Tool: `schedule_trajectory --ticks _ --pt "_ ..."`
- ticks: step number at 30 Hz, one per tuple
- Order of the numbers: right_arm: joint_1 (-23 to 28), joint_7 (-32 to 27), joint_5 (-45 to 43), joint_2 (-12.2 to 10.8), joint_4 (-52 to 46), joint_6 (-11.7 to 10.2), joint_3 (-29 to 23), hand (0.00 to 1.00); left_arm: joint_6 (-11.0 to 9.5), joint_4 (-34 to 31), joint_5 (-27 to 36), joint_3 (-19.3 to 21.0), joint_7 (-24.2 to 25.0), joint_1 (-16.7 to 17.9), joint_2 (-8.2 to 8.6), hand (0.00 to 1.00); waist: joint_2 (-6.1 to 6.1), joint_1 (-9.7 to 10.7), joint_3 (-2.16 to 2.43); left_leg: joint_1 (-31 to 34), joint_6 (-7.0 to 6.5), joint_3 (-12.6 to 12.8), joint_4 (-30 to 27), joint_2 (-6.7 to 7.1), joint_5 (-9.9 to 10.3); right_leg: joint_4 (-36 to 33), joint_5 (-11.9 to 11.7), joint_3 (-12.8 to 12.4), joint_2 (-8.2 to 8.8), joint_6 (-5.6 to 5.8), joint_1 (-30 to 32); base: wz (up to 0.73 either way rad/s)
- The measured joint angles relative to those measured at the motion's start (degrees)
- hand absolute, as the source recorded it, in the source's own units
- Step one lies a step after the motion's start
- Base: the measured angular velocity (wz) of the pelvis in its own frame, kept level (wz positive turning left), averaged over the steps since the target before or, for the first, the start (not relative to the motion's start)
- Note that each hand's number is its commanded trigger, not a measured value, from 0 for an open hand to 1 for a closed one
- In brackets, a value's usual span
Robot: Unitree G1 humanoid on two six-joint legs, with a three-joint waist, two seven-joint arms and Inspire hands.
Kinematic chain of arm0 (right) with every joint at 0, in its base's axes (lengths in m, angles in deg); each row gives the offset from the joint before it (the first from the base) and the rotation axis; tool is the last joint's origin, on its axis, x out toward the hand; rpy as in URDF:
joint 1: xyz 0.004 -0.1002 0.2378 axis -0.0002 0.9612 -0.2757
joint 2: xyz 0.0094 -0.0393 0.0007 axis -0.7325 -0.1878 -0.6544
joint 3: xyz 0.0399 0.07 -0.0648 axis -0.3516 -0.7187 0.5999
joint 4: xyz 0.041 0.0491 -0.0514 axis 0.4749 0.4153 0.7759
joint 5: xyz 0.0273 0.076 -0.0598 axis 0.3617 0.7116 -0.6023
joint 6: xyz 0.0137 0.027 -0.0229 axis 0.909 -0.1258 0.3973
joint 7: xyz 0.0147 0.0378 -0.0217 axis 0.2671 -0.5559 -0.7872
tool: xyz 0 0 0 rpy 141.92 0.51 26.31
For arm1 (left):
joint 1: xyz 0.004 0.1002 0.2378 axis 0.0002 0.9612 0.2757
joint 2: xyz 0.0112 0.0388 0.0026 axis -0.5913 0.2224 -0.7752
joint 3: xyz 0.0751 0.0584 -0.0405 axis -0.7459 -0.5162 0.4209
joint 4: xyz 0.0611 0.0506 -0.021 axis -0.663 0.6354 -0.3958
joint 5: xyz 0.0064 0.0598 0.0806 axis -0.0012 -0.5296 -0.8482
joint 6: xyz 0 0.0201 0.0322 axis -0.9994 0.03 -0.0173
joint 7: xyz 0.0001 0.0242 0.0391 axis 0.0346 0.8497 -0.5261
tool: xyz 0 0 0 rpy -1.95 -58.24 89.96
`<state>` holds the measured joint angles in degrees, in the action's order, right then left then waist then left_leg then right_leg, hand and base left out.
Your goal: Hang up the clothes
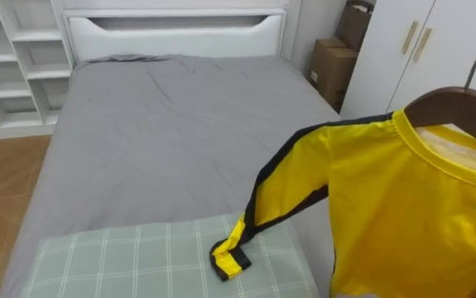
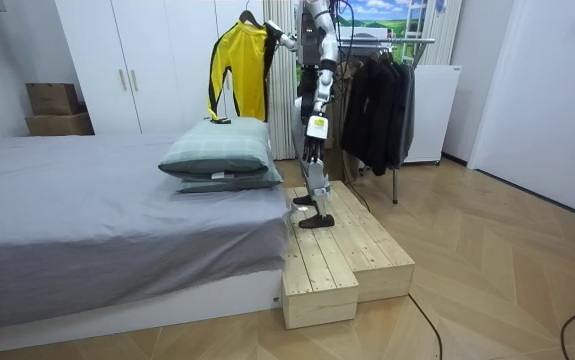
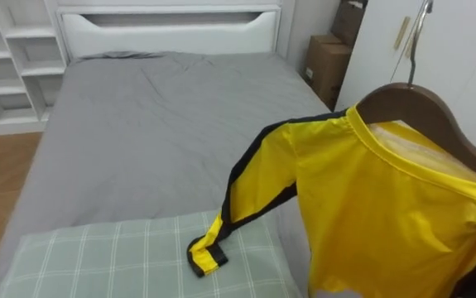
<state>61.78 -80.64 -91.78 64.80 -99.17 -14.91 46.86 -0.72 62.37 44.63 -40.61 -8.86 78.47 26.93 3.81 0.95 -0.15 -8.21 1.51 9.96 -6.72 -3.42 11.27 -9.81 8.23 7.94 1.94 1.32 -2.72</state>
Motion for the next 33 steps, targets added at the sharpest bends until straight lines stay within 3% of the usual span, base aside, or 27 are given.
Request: schedule_trajectory --ticks 11,15,17,20,22,23,24,25,26,27,28,30,33 --pt "-0.99 2.35 -0.03 0.01 -1.32 -0.09 3.06 1.0 0.84 0.25 0.01 -3.85 2.17 -6.73 -0.09 0.0 0.24 0.71 -0.04 -0.12 -0.04 2.98 0.0 -0.03 0.22 -1.09 -0.07 -2.77 -0.25 0.0 1.73 -0.14" --pt "-0.87 4.39 -0.13 -0.02 -1.35 -0.13 3.06 1.0 0.92 0.27 -0.88 -6.54 3.53 -8.6 -0.43 0.0 0.2 2.21 -0.26 0.0 -0.13 4.93 -0.06 0.0 0.41 -1.94 -0.08 -4.39 -0.39 0.02 3.06 -0.22" --pt "-0.97 5.28 -0.54 -0.39 -1.36 -0.24 3.04 1.0 0.93 0.23 -1.64 -7.85 3.62 -9.14 -0.7 0.0 0.77 3.67 -0.45 0.37 -0.13 6.01 -0.08 0.05 0.42 -2.38 -0.11 -5.45 -0.51 0.07 4.17 -0.35" --pt "-0.99 6.58 -0.39 -1.16 -1.4 -0.73 3.05 1.0 0.94 0.23 -2.81 -10.08 4.48 -11.01 -1.04 0.0 1.16 4.49 -0.61 0.66 -0.05 10.57 -0.08 -0.13 0.5 -3.8 -0.57 -8.94 -1.34 0.01 7.16 -0.7" --pt "-0.69 7.7 -0.32 -1.25 -1.95 -0.65 3.12 1.0 1.65 0.35 -2.71 -10.09 4.55 -11.75 -1.11 0.0 1.21 5.49 -0.64 0.45 0.2 14.49 -0.12 -1.0 1.6 -3.92 -1.52 -11.08 -2.68 -0.36 8.96 -0.82" --pt "-0.44 8.03 -0.32 -1.39 -2.29 -0.51 3.16 1.0 2.2 0.43 -2.62 -10.03 4.51 -11.7 -1.29 0.0 1.26 5.54 -0.61 0.29 0.34 15.6 -0.13 -1.22 1.81 -4.08 -1.78 -11.08 -3.03 -0.51 9.46 -0.98" --pt "-0.26 8.65 -0.33 -1.49 -3.03 -0.35 3.53 1.0 3.41 0.6 -2.54 -10.01 4.5 -11.33 -1.77 0.0 1.36 5.32 -0.68 -0.22 0.64 18.31 -0.24 -1.47 2.02 -5.0 -2.22 -9.94 -3.46 -1.11 10.66 -1.17" --pt "-0.3 9.06 -0.27 -1.51 -3.72 -0.09 4.09 1.0 4.69 0.78 -2.27 -10.03 4.5 -10.91 -2.22 0.0 1.29 4.94 -0.72 -0.59 1.0 21.07 -0.8 -1.89 2.63 -5.79 -2.77 -6.51 -3.72 -2.0 11.86 -1.22" --pt "-0.39 9.3 -0.2 -1.51 -4.04 0.04 4.44 1.0 5.45 0.82 -2.26 -10.03 4.5 -10.77 -2.39 0.0 1.23 4.83 -0.74 -0.72 1.14 22.34 -1.09 -2.07 2.87 -6.11 -3.07 -4.37 -3.67 -2.54 12.36 -1.17" --pt "-0.87 9.48 -0.2 -1.51 -4.24 0.08 5.2 1.0 6.8 0.82 -2.31 -10.03 4.39 -10.71 -2.47 0.0 0.95 4.81 -0.94 -1.09 1.32 24.68 -1.26 -2.44 3.36 -6.11 -3.7 -0.12 -3.48 -3.58 12.99 -0.85" --pt "-1.21 9.67 -0.24 -1.52 -4.23 0.05 5.46 1.0 7.38 0.82 -2.3 -10.01 4.31 -10.75 -2.39 0.0 0.72 4.87 -1.07 -1.25 1.37 25.68 -1.42 -2.81 3.81 -6.05 -3.93 1.3 -3.38 -4.06 13.21 -0.85" --pt "-1.54 10.31 -0.35 -2.16 -3.69 0.04 6.23 1.0 8.61 0.85 -2.36 -10.07 4.02 -10.79 -2.2 0.0 -0.09 5.93 -1.61 -0.98 1.45 27.84 -2.97 -3.67 5.33 -6.16 -4.07 1.64 -3.98 -4.57 13.27 -0.43" --pt "-1.65 12.13 0.06 -2.94 -2.78 -0.02 7.58 1.0 10.74 0.83 -2.72 -10.07 2.99 -10.68 -2.24 0.0 -0.14 6.63 -1.57 -1.14 2.0 29.97 -5.11 -4.57 6.2 -6.68 -4.11 1.44 -4.78 -5.24 14.02 -0.34"
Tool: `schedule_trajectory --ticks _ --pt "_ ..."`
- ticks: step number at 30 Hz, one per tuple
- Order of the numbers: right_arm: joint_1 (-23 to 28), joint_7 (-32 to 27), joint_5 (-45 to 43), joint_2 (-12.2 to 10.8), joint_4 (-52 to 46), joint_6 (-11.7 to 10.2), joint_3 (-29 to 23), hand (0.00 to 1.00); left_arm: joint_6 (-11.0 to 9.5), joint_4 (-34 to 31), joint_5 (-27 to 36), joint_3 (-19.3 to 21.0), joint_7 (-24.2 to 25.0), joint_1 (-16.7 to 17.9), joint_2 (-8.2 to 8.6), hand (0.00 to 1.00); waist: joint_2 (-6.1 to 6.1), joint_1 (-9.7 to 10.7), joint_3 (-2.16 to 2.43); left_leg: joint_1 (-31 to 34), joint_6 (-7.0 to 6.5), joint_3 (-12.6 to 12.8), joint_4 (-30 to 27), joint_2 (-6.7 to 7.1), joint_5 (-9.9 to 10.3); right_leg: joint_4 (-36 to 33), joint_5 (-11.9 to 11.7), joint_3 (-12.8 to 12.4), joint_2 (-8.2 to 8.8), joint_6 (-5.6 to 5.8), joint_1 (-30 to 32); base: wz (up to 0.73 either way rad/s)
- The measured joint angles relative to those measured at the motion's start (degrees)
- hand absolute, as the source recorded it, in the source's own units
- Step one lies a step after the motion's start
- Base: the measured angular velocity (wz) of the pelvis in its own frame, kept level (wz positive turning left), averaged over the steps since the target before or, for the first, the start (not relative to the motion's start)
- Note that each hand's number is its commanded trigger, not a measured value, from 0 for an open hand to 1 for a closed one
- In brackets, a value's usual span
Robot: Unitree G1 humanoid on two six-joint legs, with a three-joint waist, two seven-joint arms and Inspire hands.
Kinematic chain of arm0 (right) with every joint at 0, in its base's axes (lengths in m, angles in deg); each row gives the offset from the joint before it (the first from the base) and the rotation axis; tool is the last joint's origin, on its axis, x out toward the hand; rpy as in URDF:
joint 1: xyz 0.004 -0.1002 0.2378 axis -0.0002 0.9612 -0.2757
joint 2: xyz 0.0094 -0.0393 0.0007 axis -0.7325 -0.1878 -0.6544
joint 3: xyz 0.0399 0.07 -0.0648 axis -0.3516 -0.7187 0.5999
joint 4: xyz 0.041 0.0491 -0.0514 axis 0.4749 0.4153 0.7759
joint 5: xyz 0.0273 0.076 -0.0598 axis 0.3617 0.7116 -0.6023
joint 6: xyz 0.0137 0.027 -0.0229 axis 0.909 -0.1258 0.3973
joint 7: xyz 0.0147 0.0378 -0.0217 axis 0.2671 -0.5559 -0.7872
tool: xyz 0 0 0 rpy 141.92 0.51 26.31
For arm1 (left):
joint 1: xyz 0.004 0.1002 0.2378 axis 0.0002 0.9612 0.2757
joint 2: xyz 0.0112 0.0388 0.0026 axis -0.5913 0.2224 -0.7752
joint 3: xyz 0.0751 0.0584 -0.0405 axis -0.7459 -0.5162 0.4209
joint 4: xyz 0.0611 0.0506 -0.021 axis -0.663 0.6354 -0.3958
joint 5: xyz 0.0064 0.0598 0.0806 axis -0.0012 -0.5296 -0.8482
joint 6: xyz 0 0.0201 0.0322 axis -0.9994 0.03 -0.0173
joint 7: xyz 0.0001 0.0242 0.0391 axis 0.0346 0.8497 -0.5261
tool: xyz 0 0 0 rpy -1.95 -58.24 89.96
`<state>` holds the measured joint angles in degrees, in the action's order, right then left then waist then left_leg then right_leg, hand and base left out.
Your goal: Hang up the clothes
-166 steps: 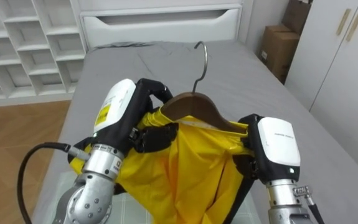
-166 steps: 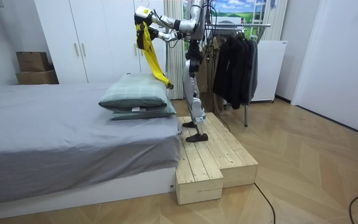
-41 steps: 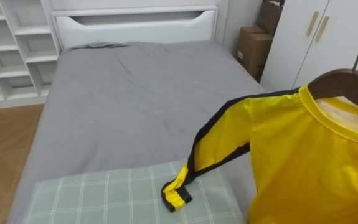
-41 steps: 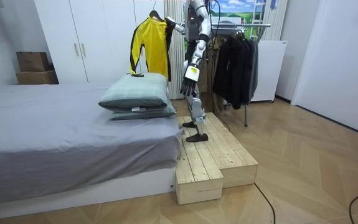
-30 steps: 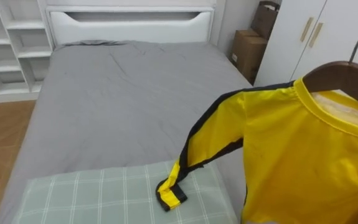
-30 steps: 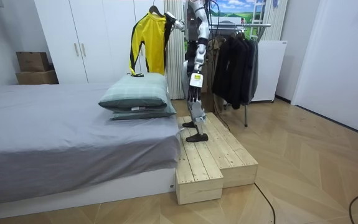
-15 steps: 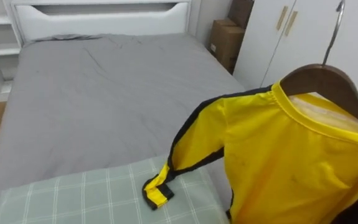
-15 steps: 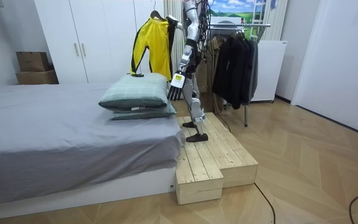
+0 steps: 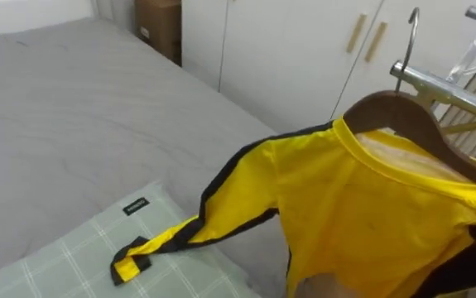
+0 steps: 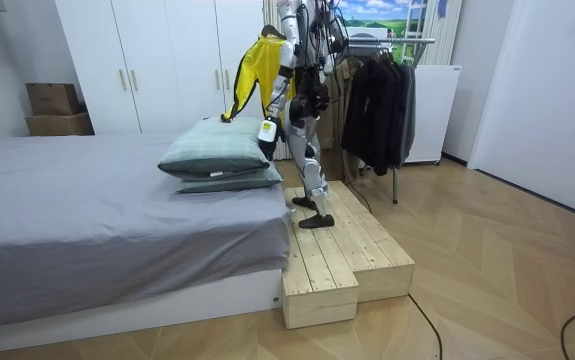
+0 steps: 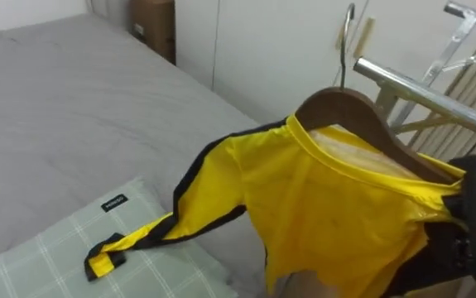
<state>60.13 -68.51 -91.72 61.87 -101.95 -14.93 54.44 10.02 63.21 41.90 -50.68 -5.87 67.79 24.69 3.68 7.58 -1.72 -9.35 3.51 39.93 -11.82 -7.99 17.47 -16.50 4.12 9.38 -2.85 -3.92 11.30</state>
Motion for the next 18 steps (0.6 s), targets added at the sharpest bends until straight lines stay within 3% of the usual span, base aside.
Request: schedule_trajectory --ticks 3,5,6,7,8,9,10,11,12,13,14,15,16,17,18 --pt "-0.02 2.03 -0.01 -0.17 -0.65 0.43 1.11 1.0 2.96 0.0 -0.18 0.13 -1.47 0.26 -0.26 0.0 0.53 0.27 0.16 0.13 1.23 2.62 -3.56 -1.56 0.89 -1.25 0.64 -0.72 -1.2 -1.36 0.86 -0.57" --pt "-0.43 3.0 -0.04 -0.27 -1.08 1.48 2.45 1.0 4.24 0.02 -0.6 0.14 -2.35 0.47 -1.02 0.0 1.51 -0.02 0.24 0.69 1.61 3.3 -9.63 -3.32 1.15 -2.14 1.59 -2.34 -2.01 -2.25 0.93 -0.49" --pt "-1.0 3.47 -0.14 -0.3 -1.07 1.19 3.34 1.0 4.48 0.02 -0.75 0.15 -2.55 1.22 -1.37 0.0 2.16 -0.12 0.24 1.77 1.55 2.68 -16.05 -5.56 1.1 -2.71 2.41 -4.34 -2.9 -2.56 0.67 -0.66" --pt "-1.85 3.46 -0.16 -0.29 -1.07 0.89 3.83 1.0 4.71 0.02 -0.95 0.25 -2.63 2.32 -1.35 0.0 2.09 -0.76 0.18 3.09 0.76 0.41 -22.15 -7.39 0.63 -3.51 2.82 -6.57 -4.04 -2.93 0.44 -0.78" --pt "-2.34 3.42 -0.16 -0.3 -1.06 0.73 4.17 1.0 4.91 0.02 -1.19 0.29 -2.64 2.89 -1.34 0.0 1.97 -1.14 0.13 3.86 -0.02 -1.63 -24.49 -7.83 0.14 -3.48 2.9 -7.82 -4.82 -2.95 0.17 -1.04" --pt "-3.08 3.25 -0.12 -0.36 -1.14 0.76 5.14 1.0 5.44 0.16 -1.25 0.58 -2.76 3.92 -1.35 0.0 1.8 -1.68 0.09 5.92 -1.26 -6.7 -28.11 -8.1 -1.17 -3.0 2.55 -10.57 -5.76 -4.0 -0.92 -0.86" --pt "-3.09 3.07 -0.07 -0.37 -1.17 0.87 5.55 1.0 5.77 0.3 -1.57 0.78 -2.88 4.14 -1.36 0.0 1.91 -1.7 0.13 7.07 -1.59 -9.82 -29.19 -7.69 -1.42 -2.84 2.47 -11.71 -6.14 -4.37 -1.26 -0.89" --pt "-3.06 2.67 0.04 -0.37 -1.12 1.4 6.31 1.0 6.21 0.57 -2.45 0.68 -3.17 4.13 -1.34 0.0 2.44 -1.89 0.19 9.55 -1.64 -17.15 -29.12 -5.1 -0.44 -2.94 2.33 -13.64 -6.29 -4.53 -1.51 -0.79" --pt "-3.07 2.51 0.14 -0.38 -1.13 1.86 7.12 1.0 6.43 0.68 -2.65 0.5 -3.52 4.24 -1.01 0.0 2.88 -2.7 0.18 11.48 -1.57 -20.9 -27.65 -2.79 0.2 -2.87 2.06 -16.27 -6.64 -4.71 -1.86 -1.01" --pt "-3.16 2.35 0.65 -0.36 -1.13 2.16 8.02 1.0 6.69 0.69 -2.65 0.5 -3.76 4.39 -0.36 0.0 3.19 -3.49 0.18 13.24 -1.61 -24.75 -24.74 -0.03 0.28 -2.76 1.4 -21.26 -7.75 -4.61 -2.29 -0.87" --pt "-3.26 1.98 1.03 -0.31 -1.03 2.36 8.58 1.0 6.97 0.68 -2.64 0.51 -3.81 4.38 0.04 0.0 3.31 -3.5 0.15 14.02 -1.63 -27.06 -22.4 1.58 0.27 -2.59 1.08 -23.93 -8.39 -4.44 -2.36 -0.82" --pt "-3.58 1.66 1.91 -0.31 -0.64 2.47 9.63 1.0 7.61 0.68 -2.65 0.57 -3.93 4.33 0.79 0.0 3.4 -3.6 0.29 15.19 -1.91 -31.23 -16.62 4.68 0.07 -2.07 0.52 -29.79 -9.65 -3.84 -2.98 -0.79" --pt "-4.39 1.66 2.06 -0.34 -0.51 2.82 10.81 1.0 7.9 0.68 -2.69 0.72 -3.92 4.33 1.6 0.0 3.33 -3.58 0.35 15.86 -2.33 -33.7 -10.92 7.08 -0.53 -0.89 -0.05 -36.16 -10.95 -2.98 -3.64 -0.87" --pt "-4.84 1.66 2.01 -0.35 -0.5 3.06 11.44 1.0 8.08 0.68 -2.73 0.85 -3.93 4.3 2.01 0.0 3.21 -3.55 0.42 16.11 -2.56 -34.56 -8.63 8.09 -1.51 0.19 -0.34 -39.52 -11.58 -2.54 -4.19 -0.98" --pt "-5.45 1.65 1.93 -0.25 -0.5 3.26 12.42 1.0 8.35 0.67 -2.83 1.19 -3.96 4.18 2.88 0.0 2.69 -3.52 0.68 16.55 -2.99 -36.16 -5.3 9.52 -3.71 3.29 -1.2 -45.99 -12.31 -1.21 -5.55 -1.02"
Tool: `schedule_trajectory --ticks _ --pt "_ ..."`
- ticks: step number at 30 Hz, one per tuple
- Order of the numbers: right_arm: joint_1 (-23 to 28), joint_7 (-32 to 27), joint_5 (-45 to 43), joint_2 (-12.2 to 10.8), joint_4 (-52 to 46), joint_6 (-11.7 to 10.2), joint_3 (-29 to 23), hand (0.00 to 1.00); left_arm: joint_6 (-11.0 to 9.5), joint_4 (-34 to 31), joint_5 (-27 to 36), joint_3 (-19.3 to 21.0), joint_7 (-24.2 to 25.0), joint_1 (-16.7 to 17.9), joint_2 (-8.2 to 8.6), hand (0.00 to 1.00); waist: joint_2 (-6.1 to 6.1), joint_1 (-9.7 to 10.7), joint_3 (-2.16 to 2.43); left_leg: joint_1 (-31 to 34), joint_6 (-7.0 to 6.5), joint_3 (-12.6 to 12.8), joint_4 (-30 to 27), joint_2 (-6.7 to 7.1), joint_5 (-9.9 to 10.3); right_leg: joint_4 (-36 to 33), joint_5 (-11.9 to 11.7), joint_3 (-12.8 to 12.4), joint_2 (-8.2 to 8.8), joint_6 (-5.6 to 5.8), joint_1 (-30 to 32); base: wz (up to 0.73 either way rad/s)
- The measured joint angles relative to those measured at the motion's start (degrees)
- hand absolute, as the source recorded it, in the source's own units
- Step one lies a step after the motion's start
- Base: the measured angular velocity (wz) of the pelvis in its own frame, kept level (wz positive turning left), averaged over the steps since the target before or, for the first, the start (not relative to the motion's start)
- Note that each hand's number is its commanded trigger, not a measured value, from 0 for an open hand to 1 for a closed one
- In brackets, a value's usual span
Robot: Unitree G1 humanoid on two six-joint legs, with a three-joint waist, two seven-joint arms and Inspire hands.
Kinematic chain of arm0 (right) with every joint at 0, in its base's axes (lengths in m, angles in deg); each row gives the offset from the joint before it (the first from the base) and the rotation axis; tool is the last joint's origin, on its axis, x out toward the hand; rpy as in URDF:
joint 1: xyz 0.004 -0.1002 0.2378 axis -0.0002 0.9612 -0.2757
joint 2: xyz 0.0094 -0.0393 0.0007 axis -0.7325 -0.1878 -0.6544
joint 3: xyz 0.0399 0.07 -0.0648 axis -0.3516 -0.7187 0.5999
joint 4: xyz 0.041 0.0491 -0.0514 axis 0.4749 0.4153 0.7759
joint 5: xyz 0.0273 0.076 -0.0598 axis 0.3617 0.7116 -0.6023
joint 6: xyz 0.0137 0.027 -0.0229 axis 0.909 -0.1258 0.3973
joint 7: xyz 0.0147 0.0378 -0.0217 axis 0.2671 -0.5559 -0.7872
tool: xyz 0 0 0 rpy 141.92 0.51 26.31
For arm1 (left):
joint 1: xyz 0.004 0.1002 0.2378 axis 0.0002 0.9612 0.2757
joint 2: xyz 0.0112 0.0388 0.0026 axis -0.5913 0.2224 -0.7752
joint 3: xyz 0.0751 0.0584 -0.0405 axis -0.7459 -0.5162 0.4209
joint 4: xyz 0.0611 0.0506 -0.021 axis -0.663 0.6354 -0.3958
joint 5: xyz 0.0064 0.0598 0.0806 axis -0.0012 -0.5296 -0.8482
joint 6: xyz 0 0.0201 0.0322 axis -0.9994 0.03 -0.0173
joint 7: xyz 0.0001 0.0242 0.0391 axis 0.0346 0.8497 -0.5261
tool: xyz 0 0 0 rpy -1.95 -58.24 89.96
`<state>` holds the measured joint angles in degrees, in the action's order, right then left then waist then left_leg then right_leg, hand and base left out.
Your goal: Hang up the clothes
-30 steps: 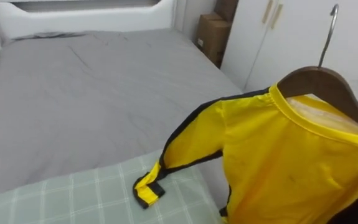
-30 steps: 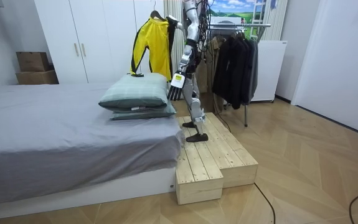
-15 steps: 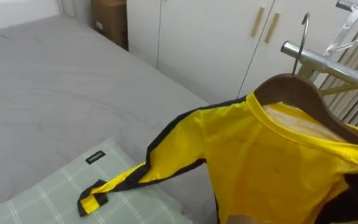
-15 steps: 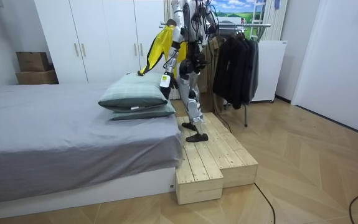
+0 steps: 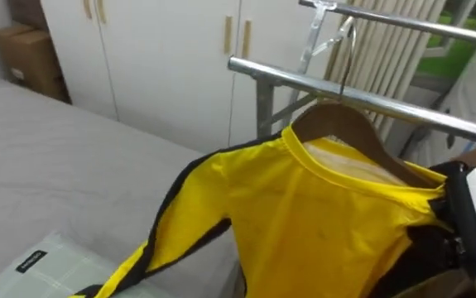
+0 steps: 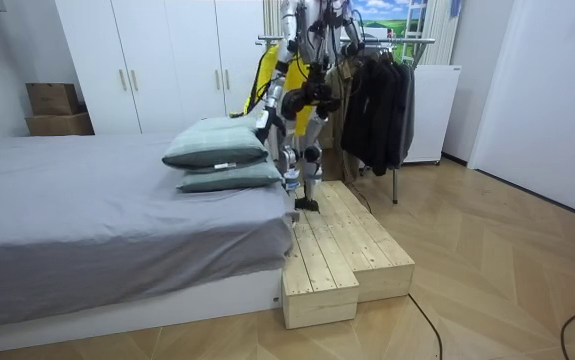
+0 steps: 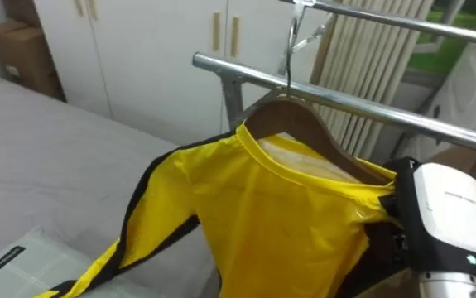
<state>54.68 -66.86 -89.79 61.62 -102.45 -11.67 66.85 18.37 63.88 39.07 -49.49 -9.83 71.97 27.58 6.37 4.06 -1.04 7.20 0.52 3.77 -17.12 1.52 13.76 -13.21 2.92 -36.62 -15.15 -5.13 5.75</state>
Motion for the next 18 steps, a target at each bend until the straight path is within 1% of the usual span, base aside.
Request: schedule_trajectory --ticks 1,2,3,4,5,6,7,8,9,10,11,12,13,14,15,16,17,18 --pt "-0.7 -0.34 0.08 0.27 0.02 0.36 0.88 1.0 0.21 0.0 -0.01 -0.03 0.0 -0.27 0.87 0.0 -0.82 0.02 0.41 0.01 -0.46 -1.65 2.96 1.11 -2.15 2.78 -1.17 -4.93 -0.18 1.76 -0.97 -1.02" --pt "-1.09 -0.46 0.08 0.28 0.06 0.42 1.01 1.0 0.22 0.0 -0.01 -0.05 0.0 -0.5 1.33 0.0 -1.37 0.01 0.49 -0.4 -0.48 -2.38 4.54 1.45 -3.26 3.61 -2.04 -6.27 -0.32 2.56 -0.9 -0.91" --pt "-1.72 -1.05 0.06 0.28 0.45 0.55 0.99 1.0 0.22 0.0 0.03 -0.39 -0.01 -1.01 1.68 0.0 -2.34 0.24 0.42 -2.02 -1.0 -2.62 6.7 1.05 -4.49 4.14 -5.09 -7.23 -1.19 2.86 -0.34 -0.61" --pt "-1.71 -1.76 0.05 -0.02 1.24 1.28 0.85 1.0 0.22 0.07 0.35 -1.38 -0.11 -1.57 1.75 0.0 -3.42 1.0 0.64 -3.29 -2.12 -1.97 8.02 -0.11 -7.39 4.13 -7.15 -7.78 -2.88 2.55 0.41 -0.47" --pt "-1.57 -1.76 0.14 -0.85 1.91 2.02 0.94 1.0 0.24 0.2 0.73 -1.49 -0.49 -2.23 1.76 0.0 -3.1 0.96 0.56 -3.56 -2.34 -0.42 8.3 -0.43 -7.35 4.35 -6.95 -8.94 -2.9 2.86 0.33 -0.5" --pt "-1.44 -1.39 0.08 -1.53 1.96 2.88 0.94 1.0 0.24 0.22 1.26 -2.25 -0.95 -2.62 2.14 0.0 -4.05 0.08 0.33 -4.12 -2.4 5.07 9.4 -2.84 -7.58 4.04 -4.97 -3.54 -2.01 3.46 1.55 -0.77" --pt "-1.54 -1.47 0.04 -1.51 1.37 2.85 0.68 1.0 0.23 0.67 1.07 -2.43 -1.1 -3.15 2.79 0.0 -3.85 -0.7 0.17 -4.28 -2.26 10.2 8.65 -3.9 -7.02 -2.68 0.74 11.23 1.71 3.28 6.16 -0.79" --pt "-1.45 -1.62 -0.21 -1.38 1.13 2.77 0.56 1.0 0.23 0.96 1.03 -2.81 -1.14 -3.13 3.12 0.0 -3.85 -0.67 0.09 -4.6 -2.24 11.84 7.71 -3.89 -6.24 -6.31 3.23 16.91 4.61 3.31 7.94 -0.69" --pt "-1.48 -2.28 -1.36 -1.49 1.14 2.6 0.29 1.0 0.27 1.89 0.97 -4.14 -1.09 -3.04 3.32 0.0 -3.2 -1.14 -0.15 -5.65 -2.02 15.34 5.03 -3.48 -4.01 -10.63 7.08 25.36 10.31 4.97 10.13 -0.65" --pt "-1.48 -2.38 -2.24 -1.88 1.14 2.52 0.47 1.0 0.31 3.31 0.96 -4.63 -0.65 -2.96 3.33 0.0 -3.07 -1.31 -0.29 -5.93 -1.84 16.11 2.6 -3.5 -2.45 -10.82 7.12 25.05 9.95 5.48 9.73 -0.62" --pt "-1.46 -2.38 -2.4 -2.2 0.98 2.43 0.48 1.0 0.31 3.8 0.97 -4.55 -0.4 -3.02 3.32 0.0 -3.37 -0.75 -0.31 -5.83 -1.81 15.51 2.23 -3.81 -2.21 -9.92 7.05 22.56 8.27 5.38 9.0 -0.48" --pt "-1.46 -2.35 -2.22 -2.24 0.51 2.45 0.41 1.0 0.31 3.95 0.94 -4.34 -0.01 -3.05 3.19 0.0 -3.78 0.37 -0.15 -5.56 -1.66 14.36 2.98 -3.79 -2.33 -7.61 6.21 18.63 5.95 5.26 8.2 -0.38" --pt "-1.51 -2.13 -2.18 -2.18 0.1 2.56 0.16 1.0 0.31 4.02 0.93 -4.33 0.31 -3.09 3.16 0.0 -4.02 0.61 0.0 -5.46 -1.59 14.14 4.31 -3.79 -2.55 -4.7 4.62 15.7 4.65 5.12 7.35 -0.48" --pt "-1.49 -2.01 -2.21 -2.18 -0.04 2.61 0.04 1.0 0.31 4.24 0.92 -4.34 0.43 -3.09 3.16 0.0 -4.03 0.64 0.01 -5.47 -1.63 14.11 4.76 -3.85 -2.57 -3.39 3.82 14.85 4.34 5.18 7.03 -0.7" --pt "-1.51 -1.95 -2.1 -2.27 -0.19 2.78 -0.01 1.0 0.28 5.44 0.93 -4.4 0.53 -3.18 3.12 0.0 -3.74 0.53 0.03 -5.67 -1.85 15.0 4.92 -4.1 -2.71 -2.09 2.09 14.94 4.41 4.93 6.93 -0.69" --pt "-1.35 -1.92 -1.91 -2.4 -0.2 2.96 -0.03 1.0 0.27 7.09 1.01 -4.54 0.53 -3.2 3.11 0.0 -3.16 0.78 0.14 -6.15 -1.91 16.26 4.45 -4.05 -2.32 -2.08 -0.21 15.89 5.05 4.72 6.99 -0.62" --pt "-1.22 -1.91 -1.9 -2.44 -0.18 2.97 -0.2 1.0 0.27 7.81 1.02 -4.63 0.53 -3.2 3.16 0.0 -3.09 1.01 0.11 -6.28 -1.74 16.55 4.01 -3.99 -1.94 -2.22 -0.77 15.77 4.95 4.38 6.87 -0.39" --pt "-1.04 -1.91 -1.54 -2.62 -0.17 3.06 -0.37 1.0 0.3 8.35 1.15 -5.0 0.58 -3.19 3.17 0.0 -3.19 1.32 0.01 -6.55 -1.72 17.25 3.55 -4.25 -1.25 -2.08 -1.04 14.53 3.92 4.02 6.42 -0.39"
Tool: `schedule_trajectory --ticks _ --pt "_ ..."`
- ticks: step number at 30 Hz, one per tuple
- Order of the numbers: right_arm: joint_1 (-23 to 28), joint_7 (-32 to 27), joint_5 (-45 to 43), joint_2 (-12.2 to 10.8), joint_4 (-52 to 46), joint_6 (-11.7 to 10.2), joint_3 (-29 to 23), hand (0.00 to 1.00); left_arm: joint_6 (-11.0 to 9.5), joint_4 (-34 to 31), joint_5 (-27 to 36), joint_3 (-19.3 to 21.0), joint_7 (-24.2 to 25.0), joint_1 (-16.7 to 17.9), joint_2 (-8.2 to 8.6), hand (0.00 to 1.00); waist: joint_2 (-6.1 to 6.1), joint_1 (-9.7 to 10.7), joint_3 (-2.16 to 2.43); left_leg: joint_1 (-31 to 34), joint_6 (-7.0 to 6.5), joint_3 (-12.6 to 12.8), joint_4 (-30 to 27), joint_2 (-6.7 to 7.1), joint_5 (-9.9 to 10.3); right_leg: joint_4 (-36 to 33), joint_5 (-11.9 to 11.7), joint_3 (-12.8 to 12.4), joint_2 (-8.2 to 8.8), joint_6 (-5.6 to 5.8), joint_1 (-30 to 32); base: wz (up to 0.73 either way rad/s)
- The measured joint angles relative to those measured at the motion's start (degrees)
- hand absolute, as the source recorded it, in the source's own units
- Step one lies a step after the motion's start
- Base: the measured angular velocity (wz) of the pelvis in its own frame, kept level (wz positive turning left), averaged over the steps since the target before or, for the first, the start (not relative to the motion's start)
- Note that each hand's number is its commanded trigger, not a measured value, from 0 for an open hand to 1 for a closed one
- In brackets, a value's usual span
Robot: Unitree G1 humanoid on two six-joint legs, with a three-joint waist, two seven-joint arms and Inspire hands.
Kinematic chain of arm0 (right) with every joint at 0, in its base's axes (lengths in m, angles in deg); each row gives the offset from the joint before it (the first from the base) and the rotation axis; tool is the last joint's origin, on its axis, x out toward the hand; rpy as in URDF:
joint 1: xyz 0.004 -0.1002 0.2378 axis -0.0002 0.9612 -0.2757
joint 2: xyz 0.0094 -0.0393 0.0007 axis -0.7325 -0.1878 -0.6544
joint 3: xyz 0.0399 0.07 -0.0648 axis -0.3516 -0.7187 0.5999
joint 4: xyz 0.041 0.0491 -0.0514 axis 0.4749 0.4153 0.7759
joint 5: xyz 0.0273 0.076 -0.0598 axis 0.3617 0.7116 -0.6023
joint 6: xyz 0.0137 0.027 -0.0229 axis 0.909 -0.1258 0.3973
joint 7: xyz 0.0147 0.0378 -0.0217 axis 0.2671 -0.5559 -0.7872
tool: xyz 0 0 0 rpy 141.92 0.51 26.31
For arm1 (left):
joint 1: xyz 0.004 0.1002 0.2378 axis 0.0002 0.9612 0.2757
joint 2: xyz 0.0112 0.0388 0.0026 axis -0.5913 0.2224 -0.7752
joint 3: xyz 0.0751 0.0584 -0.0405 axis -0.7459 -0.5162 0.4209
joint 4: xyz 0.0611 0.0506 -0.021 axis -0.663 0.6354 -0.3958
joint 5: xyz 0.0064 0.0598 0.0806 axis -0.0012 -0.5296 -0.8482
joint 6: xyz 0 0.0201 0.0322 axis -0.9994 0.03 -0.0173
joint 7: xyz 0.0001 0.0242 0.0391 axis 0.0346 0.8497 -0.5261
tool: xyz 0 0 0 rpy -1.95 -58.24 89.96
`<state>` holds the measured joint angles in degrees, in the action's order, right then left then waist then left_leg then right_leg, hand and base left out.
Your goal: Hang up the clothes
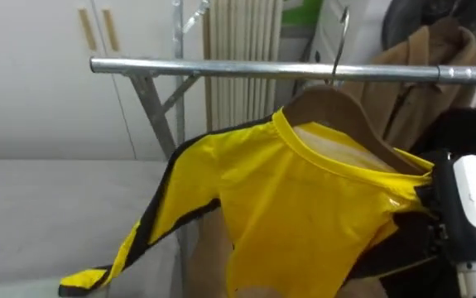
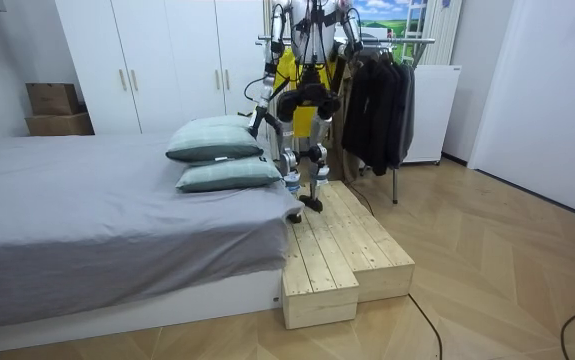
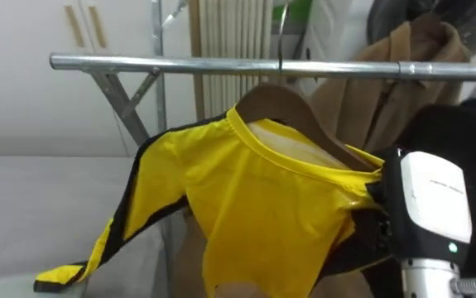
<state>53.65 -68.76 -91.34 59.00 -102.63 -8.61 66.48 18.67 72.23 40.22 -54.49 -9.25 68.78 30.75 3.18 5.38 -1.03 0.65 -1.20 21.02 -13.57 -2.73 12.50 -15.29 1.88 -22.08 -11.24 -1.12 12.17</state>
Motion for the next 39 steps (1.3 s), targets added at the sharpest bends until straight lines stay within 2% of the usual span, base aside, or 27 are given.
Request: schedule_trajectory --ticks 2,3,4,6,8,9,10,15,24,29,33,35,39 --pt "-0.04 0.02 0.61 -0.52 0.0 -0.13 0.33 1.0 0.02 0.03 0.01 0.04 0.03 -0.01 -0.01 0.0 -0.02 -0.91 -0.02 -0.46 0.1 2.72 0.22 -0.63 0.45 1.18 -0.88 -0.74 -0.4 -0.07 -0.07 -0.5" --pt "0.0 0.02 0.49 -0.93 0.03 -0.17 0.88 1.0 0.01 0.45 0.01 0.56 0.04 -0.05 -0.02 0.0 0.16 -1.13 -0.08 -0.9 0.22 3.68 0.43 -0.82 0.67 1.68 -1.82 -0.39 -0.42 -1.19 -0.14 -0.51" --pt "0.03 0.09 0.2 -1.26 0.09 -0.16 1.32 1.0 0.01 1.02 0.0 0.68 0.05 -0.08 -0.02 0.0 0.32 -1.4 -0.21 -1.57 0.35 4.36 0.67 -0.78 0.95 1.6 -1.96 2.3 -0.03 -2.26 0.03 -0.46" --pt "0.02 0.57 -0.03 -1.28 0.09 -0.14 1.31 1.0 0.01 1.29 0.0 0.82 0.6 -0.11 -0.08 0.0 0.3 -1.55 -0.22 -1.92 0.51 5.31 0.92 -0.86 1.18 1.76 -1.79 2.96 -0.04 -2.51 0.02 -0.24" --pt "-0.23 1.25 0.01 -1.29 -0.01 -0.15 1.31 1.0 -0.01 1.28 -0.16 1.72 0.98 -0.11 -0.12 0.0 0.4 -1.98 -0.2 -1.93 0.61 5.53 1.23 -0.81 1.29 2.18 -1.8 1.28 -0.6 -2.55 -0.1 -0.22" --pt "-0.54 1.47 0.09 -1.25 -0.09 -0.15 1.3 1.0 -0.01 1.28 -0.16 1.74 1.05 -0.08 -0.13 0.0 0.41 -2.73 -0.18 -1.93 0.61 5.64 1.47 -0.78 1.29 2.83 -2.22 -0.68 -1.23 -2.45 -0.49 -0.45" --pt "-1.05 1.73 0.35 -1.26 -0.1 -0.15 1.36 1.0 0.0 1.28 -0.16 1.71 1.18 -0.06 -0.13 0.0 0.38 -3.44 -0.19 -2.03 0.55 5.38 1.65 -0.72 1.32 3.54 -2.87 -1.6 -1.58 -2.72 -1.01 -0.42" --pt "-2.0 1.75 0.52 -1.38 -0.22 -0.15 1.41 1.0 -0.01 1.17 -0.73 1.65 1.2 -0.15 -0.15 0.0 0.32 -3.59 -0.19 -2.32 0.63 5.37 2.06 -0.76 1.38 3.68 -3.33 -1.36 -1.76 -3.27 -1.14 -0.04" --pt "-2.96 3.35 -0.34 -1.23 -0.91 -0.15 1.43 1.0 -0.05 0.92 -1.4 1.71 1.19 -0.14 -0.46 0.0 0.67 -3.58 -0.01 -2.19 0.81 5.39 2.38 -0.94 1.29 4.58 -3.46 -1.4 -1.78 -3.28 -1.36 0.0" --pt "-4.24 4.34 -0.21 -0.43 -0.92 -0.03 1.91 1.0 -0.05 0.61 -1.4 1.67 1.19 -0.11 -0.85 0.0 0.96 -3.74 0.0 -2.28 0.86 4.48 2.28 -0.95 1.25 4.64 -3.48 -1.45 -1.76 -3.26 -1.78 0.03" --pt "-5.72 6.24 1.17 0.42 -0.91 -0.15 3.67 1.0 -0.05 0.68 -1.4 1.63 1.19 -0.1 -1.11 0.0 1.3 -3.77 0.01 -2.16 0.79 2.19 2.08 -0.47 1.27 4.65 -3.5 -1.28 -1.63 -3.27 -1.96 0.01" --pt "-6.19 7.72 2.51 0.87 -0.9 -0.13 3.64 1.0 -0.1 0.69 -1.4 1.7 1.19 -0.11 -1.23 0.0 1.41 -3.77 0.02 -2.12 0.79 1.9 2.02 -0.48 1.28 4.66 -3.51 -1.23 -1.69 -3.31 -2.03 0.02" --pt "-7.09 10.08 5.55 1.72 -0.59 -0.14 3.45 1.0 -0.14 0.79 -1.48 1.73 1.19 -0.11 -1.76 0.0 1.68 -3.73 -0.02 -2.4 0.83 0.59 1.89 -0.48 1.25 4.6 -3.95 -0.61 -1.65 -4.04 -2.6 0.06"
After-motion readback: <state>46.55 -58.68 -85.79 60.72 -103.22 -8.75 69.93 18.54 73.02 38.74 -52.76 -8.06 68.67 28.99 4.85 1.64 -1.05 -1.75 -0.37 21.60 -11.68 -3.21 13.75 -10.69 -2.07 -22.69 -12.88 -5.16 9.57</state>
